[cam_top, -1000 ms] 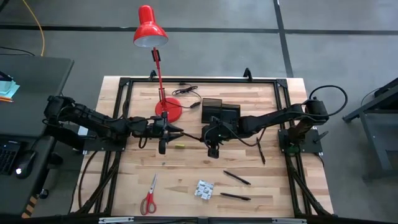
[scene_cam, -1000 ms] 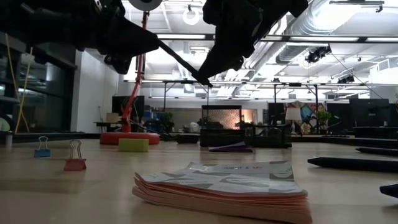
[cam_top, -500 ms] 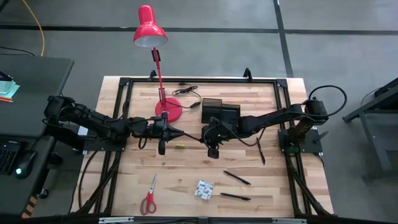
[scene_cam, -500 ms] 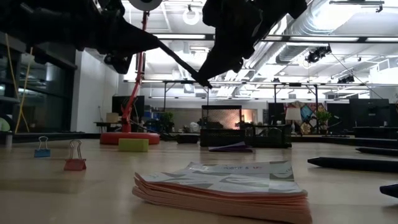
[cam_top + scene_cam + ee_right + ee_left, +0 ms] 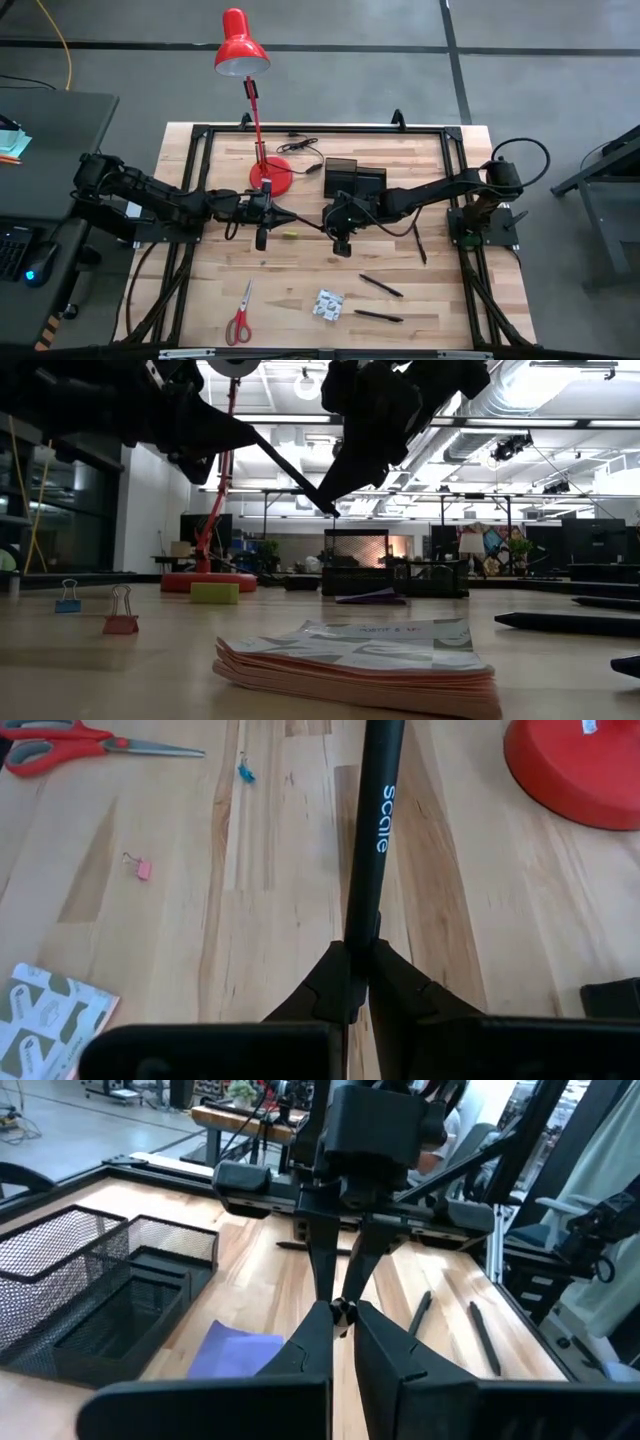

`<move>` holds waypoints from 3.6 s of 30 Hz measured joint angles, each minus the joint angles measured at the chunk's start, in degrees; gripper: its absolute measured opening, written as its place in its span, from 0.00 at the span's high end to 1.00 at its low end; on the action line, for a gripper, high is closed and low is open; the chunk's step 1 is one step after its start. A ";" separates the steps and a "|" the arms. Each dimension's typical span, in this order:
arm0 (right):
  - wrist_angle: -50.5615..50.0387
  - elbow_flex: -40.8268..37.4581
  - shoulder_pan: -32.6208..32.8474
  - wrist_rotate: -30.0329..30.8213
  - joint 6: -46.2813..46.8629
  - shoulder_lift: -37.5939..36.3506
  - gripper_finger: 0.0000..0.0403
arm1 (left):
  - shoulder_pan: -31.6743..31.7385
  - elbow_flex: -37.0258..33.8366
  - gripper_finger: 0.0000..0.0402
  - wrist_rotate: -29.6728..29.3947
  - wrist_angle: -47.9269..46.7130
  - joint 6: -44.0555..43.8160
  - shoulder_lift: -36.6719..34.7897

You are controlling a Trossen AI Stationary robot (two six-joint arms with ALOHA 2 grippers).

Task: Pick and place office supplies into organizer
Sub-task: Put the black pen into the black desk organizer

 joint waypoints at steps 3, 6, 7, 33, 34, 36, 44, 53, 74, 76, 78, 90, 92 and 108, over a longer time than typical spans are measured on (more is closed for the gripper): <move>0.04 -0.01 0.00 0.84 0.00 -0.04 0.96 | 0.00 0.00 0.99 -0.15 0.39 0.49 0.00; -0.20 -0.01 0.00 1.45 -0.02 -0.06 0.93 | 0.00 0.00 1.00 -0.20 0.58 1.02 0.00; -0.37 -0.01 0.00 1.58 0.00 -0.09 0.91 | 0.00 0.00 1.00 -0.20 0.55 1.02 0.00; -11.98 -0.03 0.61 12.70 5.01 -0.09 0.75 | 0.00 0.01 1.00 -10.78 6.41 9.57 -0.02; -11.95 -0.03 0.86 13.58 5.86 -0.09 0.75 | 0.00 0.00 1.00 -11.41 7.26 10.09 -0.02; -11.45 -0.03 1.64 15.13 7.04 -0.09 0.76 | 0.00 0.02 1.00 -11.81 8.91 11.19 -0.04; 2.55 -6.79 8.58 30.19 7.31 -0.09 0.76 | 0.00 0.02 1.00 -13.91 11.74 15.63 -2.73; 45.69 -23.22 11.82 35.20 -3.19 -0.07 0.76 | 0.00 0.02 1.00 -10.97 12.01 17.57 -11.47; 91.91 -29.22 -2.30 1.09 -15.06 -0.02 0.76 | -0.02 0.02 1.00 2.78 13.73 16.46 -17.25; 91.72 -27.77 -2.57 -0.79 -15.90 0.16 0.76 | -0.02 0.02 1.00 2.78 13.86 16.80 -17.25; 92.00 -26.38 -2.64 -1.31 -16.12 0.66 0.75 | 0.00 0.02 1.00 2.66 13.84 17.13 -17.25; 92.51 -20.06 -3.37 -6.15 -18.09 5.51 0.75 | -0.02 0.02 1.00 2.38 12.96 17.29 -17.25; 92.61 -19.61 -3.37 -5.98 -19.44 5.62 0.75 | -0.02 0.02 1.00 2.38 12.94 17.29 -17.25; 94.81 -19.81 -2.95 -5.85 -23.01 5.53 0.75 | -0.02 0.02 1.00 1.55 10.50 17.02 -17.25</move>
